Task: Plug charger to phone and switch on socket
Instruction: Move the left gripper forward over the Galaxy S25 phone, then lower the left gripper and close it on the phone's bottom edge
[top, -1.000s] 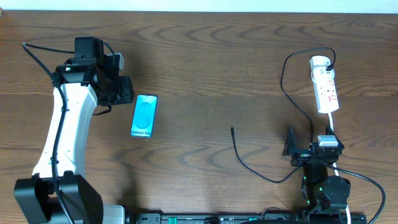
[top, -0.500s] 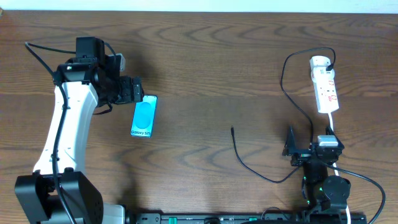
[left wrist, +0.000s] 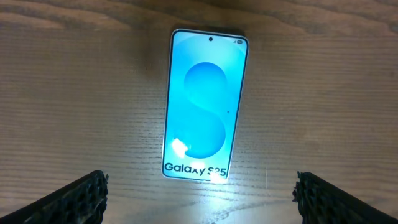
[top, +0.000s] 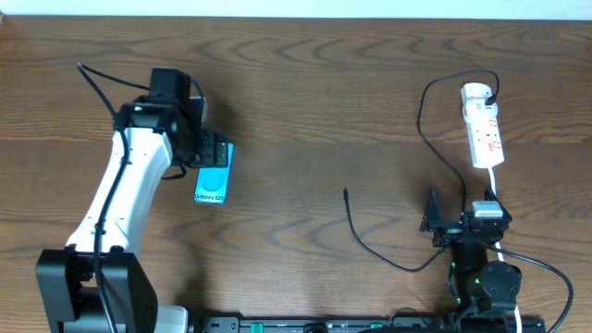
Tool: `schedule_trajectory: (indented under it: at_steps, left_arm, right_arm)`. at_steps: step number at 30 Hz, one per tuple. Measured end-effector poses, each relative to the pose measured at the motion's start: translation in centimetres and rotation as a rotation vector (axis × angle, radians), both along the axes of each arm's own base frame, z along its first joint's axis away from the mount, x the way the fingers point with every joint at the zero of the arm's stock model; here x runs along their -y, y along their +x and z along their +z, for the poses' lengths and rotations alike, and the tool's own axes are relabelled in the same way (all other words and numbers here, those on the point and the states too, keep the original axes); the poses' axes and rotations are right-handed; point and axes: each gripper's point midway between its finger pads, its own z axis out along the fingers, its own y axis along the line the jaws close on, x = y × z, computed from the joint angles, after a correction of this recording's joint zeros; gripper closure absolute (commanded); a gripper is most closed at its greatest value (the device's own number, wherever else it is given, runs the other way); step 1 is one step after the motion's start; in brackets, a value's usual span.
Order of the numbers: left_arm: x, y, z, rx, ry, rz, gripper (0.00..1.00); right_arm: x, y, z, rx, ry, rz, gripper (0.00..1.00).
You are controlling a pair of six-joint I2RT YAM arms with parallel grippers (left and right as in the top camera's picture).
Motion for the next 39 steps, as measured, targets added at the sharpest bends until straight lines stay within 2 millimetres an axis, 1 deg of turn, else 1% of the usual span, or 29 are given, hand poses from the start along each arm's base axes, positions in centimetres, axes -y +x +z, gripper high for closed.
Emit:
schedule_trajectory:
  at_steps: [3, 6, 11, 14, 22, 25, 39]
  left_arm:
    - [0.1, 0.1, -0.5, 0.008, 0.007, 0.008, 0.03]
    - [-0.2, -0.1, -1.4, 0.003, 0.017, 0.021, 0.0]
    - [-0.3, -0.6, -3.0, -0.012, 0.022, 0.025, 0.0]
    - [-0.3, -0.5, -4.0, -0.026, 0.023, 0.024, 0.0]
    - [-0.2, 0.1, -7.7, -0.094, 0.029, 0.024, 0.02]
    - [-0.2, 0.4, -8.1, -0.091, 0.028, 0.024, 0.02]
    - [-0.1, 1.3, -8.0, -0.055, 0.025, 0.024, 0.02]
  right_arm:
    - [0.0, 0.0, 0.0, 0.0, 0.0, 0.0, 0.01]
    - [0.0, 0.0, 0.0, 0.0, 0.0, 0.0, 0.01]
    - [0.0, 0.0, 0.0, 0.0, 0.0, 0.0, 0.01]
    - [0.0, 0.0, 0.0, 0.0, 0.0, 0.0, 0.01]
    - [0.0, 0.0, 0.0, 0.0, 0.0, 0.0, 0.01]
    - [0.0, 0.0, 0.0, 0.0, 0.0, 0.0, 0.01]
    - [0.0, 0.0, 0.0, 0.0, 0.0, 0.0, 0.01]
